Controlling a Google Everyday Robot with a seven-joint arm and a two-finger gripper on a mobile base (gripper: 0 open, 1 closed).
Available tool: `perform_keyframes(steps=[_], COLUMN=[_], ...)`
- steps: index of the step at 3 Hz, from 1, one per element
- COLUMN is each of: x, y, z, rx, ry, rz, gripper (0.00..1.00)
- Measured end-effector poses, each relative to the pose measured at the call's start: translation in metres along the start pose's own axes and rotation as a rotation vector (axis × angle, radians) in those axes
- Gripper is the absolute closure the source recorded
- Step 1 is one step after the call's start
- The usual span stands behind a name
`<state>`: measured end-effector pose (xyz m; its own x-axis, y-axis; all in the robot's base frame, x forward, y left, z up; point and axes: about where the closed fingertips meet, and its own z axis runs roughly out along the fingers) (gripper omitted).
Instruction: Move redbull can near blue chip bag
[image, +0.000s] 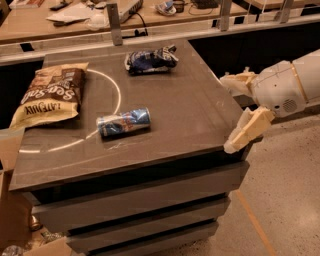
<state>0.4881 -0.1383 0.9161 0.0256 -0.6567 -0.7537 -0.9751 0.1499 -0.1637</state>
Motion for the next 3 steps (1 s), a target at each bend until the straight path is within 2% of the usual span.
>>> perform_keyframes(steps=[1, 3], x=[-0.01, -0.035], y=[0.004, 0.003], z=[0.03, 0.089], rx=[-0.06, -0.194], ry=[-0.09, -0.223], rz=[0.019, -0.015], gripper=[0.0, 0.0])
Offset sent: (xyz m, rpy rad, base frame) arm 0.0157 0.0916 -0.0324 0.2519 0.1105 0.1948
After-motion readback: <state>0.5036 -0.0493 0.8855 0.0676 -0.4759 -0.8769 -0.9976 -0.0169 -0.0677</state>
